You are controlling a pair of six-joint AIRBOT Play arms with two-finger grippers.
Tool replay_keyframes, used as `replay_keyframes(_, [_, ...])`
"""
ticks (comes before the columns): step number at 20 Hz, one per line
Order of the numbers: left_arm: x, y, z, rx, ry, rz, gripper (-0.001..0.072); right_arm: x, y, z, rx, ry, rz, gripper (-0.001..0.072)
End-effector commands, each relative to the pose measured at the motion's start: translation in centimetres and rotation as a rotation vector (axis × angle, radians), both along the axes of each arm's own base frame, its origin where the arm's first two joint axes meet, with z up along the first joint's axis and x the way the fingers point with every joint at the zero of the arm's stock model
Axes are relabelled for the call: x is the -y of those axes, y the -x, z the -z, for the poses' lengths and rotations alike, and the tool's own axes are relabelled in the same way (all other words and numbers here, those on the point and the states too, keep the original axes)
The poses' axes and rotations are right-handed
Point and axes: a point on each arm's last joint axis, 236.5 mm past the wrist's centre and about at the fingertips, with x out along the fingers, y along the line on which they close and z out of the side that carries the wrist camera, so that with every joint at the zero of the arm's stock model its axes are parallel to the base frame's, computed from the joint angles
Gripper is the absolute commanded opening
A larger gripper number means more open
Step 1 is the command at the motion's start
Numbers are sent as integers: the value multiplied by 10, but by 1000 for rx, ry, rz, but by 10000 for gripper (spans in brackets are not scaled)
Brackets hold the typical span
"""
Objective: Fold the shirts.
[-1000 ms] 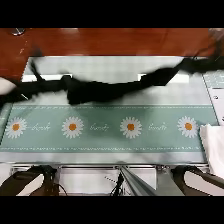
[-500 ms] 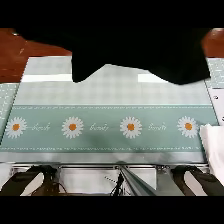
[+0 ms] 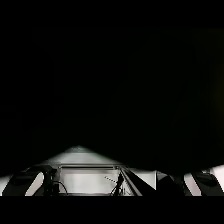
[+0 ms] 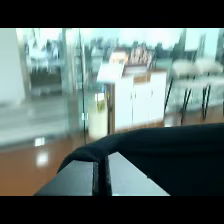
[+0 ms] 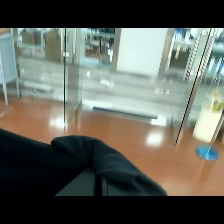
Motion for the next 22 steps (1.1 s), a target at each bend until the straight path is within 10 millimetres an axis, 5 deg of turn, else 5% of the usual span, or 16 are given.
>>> replay_keyframes(1, [-7, -39, 54, -197, -14, -28, 27, 5, -22, 42, -143, -27, 0, 25])
replay_keyframes(6, [-12, -147, 166, -552, 5, -24, 27, -20, -109, 145, -425, -166, -196, 25])
replay_keyframes(10, [-13, -241, 267, -773, 21, -28, 27, -34, -209, 244, -599, -291, -294, 25])
replay_keyframes(14, [-19, -322, 343, -881, 69, -71, 27, -49, -318, 343, -741, -376, -279, 25])
replay_keyframes(19, [-1, -362, 442, -1060, 72, -53, 28, -54, -410, 447, -982, -597, -233, 25])
replay_keyframes(22, [19, -367, 485, -1160, 103, -12, 30, -64, -431, 473, -1092, -745, -272, 41])
